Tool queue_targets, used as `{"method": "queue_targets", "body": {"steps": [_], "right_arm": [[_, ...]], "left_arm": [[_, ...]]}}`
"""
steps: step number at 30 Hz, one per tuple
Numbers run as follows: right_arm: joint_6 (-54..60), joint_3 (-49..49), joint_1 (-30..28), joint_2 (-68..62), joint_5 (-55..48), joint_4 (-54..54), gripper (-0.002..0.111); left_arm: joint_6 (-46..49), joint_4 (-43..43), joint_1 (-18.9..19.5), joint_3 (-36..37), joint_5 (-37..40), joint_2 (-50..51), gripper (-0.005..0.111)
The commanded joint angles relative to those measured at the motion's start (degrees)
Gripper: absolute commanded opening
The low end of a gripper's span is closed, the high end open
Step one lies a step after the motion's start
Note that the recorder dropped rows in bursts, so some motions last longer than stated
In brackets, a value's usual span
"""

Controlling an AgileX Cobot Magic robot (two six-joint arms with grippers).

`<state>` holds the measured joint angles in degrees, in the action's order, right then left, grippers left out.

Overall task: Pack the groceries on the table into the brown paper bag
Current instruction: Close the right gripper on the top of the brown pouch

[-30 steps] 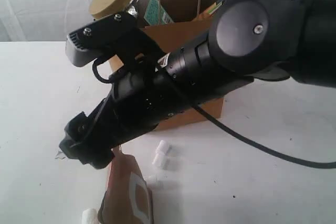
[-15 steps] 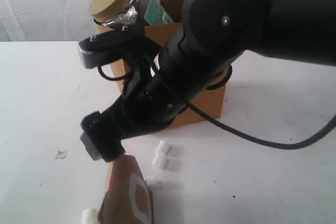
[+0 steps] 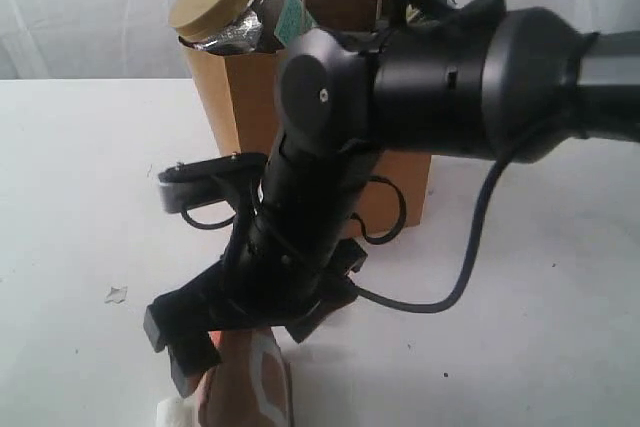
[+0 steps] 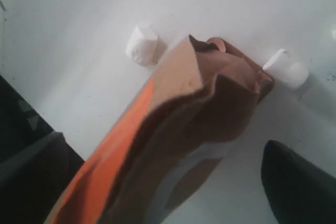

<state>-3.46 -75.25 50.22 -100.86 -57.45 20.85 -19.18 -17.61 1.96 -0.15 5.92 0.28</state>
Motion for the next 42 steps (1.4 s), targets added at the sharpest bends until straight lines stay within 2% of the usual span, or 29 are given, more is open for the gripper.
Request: {"method": "queue_targets", "body": {"steps": [1, 15, 18, 23, 26, 27, 29, 31, 33, 36, 42], "right_arm": [[-0.07, -0.15, 0.0, -2.15, -1.08, 0.18, 0.092], [-0.9, -0.15, 0.0, -8.97, -0.25, 0.41, 0.092], [-1.01, -0.15, 0.0, -9.07, -0.25, 0.56, 0.089], [-1.56, -0.15, 0.0, -9.07, -1.98, 0.56, 0.074], [-1.56, -0.15, 0.0, -9.07, -3.15, 0.56, 0.061], [-1.56, -0.15, 0.0, -8.97, -3.81, 0.56, 0.049], [-1.56, -0.15, 0.0, -8.97, -4.31, 0.66, 0.037], [-1.56, -0.15, 0.0, -8.97, -5.25, 0.69, 0.016], [-1.56, -0.15, 0.0, -8.97, -5.75, 0.69, 0.007], [-1.34, -1.04, 0.0, -8.97, -9.32, 0.39, 0.0], [0.83, -6.11, -0.13, -7.19, -12.51, -1.87, 0.0]], "left_arm": [[-0.09, 0.03, 0.04, 0.15, -0.17, -0.28, 0.0], [-0.09, 0.03, 0.04, 0.15, -0.17, -0.28, 0.0], [-0.09, 0.03, 0.04, 0.15, -0.17, -0.28, 0.0], [-0.09, 0.03, 0.04, 0.15, -0.17, -0.28, 0.0], [-0.09, 0.03, 0.04, 0.15, -0.17, -0.28, 0.0], [-0.09, 0.03, 0.04, 0.15, -0.17, -0.28, 0.0], [-0.09, 0.03, 0.04, 0.15, -0.17, -0.28, 0.0], [-0.09, 0.03, 0.04, 0.15, -0.17, -0.28, 0.0], [-0.09, 0.03, 0.04, 0.15, -0.17, -0.28, 0.0], [-0.09, 0.03, 0.04, 0.15, -0.17, -0.28, 0.0], [-0.09, 0.03, 0.04, 0.15, -0.17, -0.28, 0.0]]}}
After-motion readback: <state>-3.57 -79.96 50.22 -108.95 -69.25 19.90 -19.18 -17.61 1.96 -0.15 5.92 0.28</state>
